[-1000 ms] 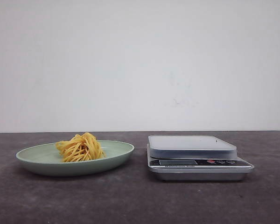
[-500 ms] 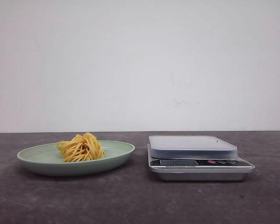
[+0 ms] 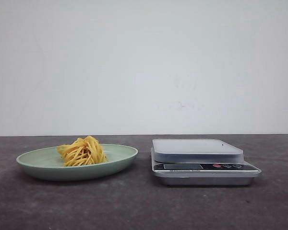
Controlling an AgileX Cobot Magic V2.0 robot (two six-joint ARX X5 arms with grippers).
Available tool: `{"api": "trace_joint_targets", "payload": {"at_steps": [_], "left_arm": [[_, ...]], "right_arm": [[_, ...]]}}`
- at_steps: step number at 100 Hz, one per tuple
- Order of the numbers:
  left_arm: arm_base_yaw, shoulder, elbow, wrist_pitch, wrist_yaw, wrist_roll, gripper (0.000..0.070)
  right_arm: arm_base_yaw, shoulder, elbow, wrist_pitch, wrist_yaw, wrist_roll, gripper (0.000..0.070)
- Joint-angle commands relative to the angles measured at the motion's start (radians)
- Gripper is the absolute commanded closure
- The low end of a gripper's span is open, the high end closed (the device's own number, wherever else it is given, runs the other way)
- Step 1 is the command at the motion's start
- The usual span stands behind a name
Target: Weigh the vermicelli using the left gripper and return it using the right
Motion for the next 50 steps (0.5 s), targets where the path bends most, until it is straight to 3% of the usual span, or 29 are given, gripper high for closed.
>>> {"api": "trace_joint_targets", "payload": {"at_steps": [1,50], "left_arm": [[0.000,-0.003,-0.012,0.020,0.001,0.039,0.0684],[0.000,-0.003,-0.071,0.077,0.013,0.103,0.0684]], "right_arm": [[0.002,0.001,0.012,0.010,0.000,-0.011,0.0693],[0.002,0.001,0.012,0.010,0.000,-0.011,0.0693]]}}
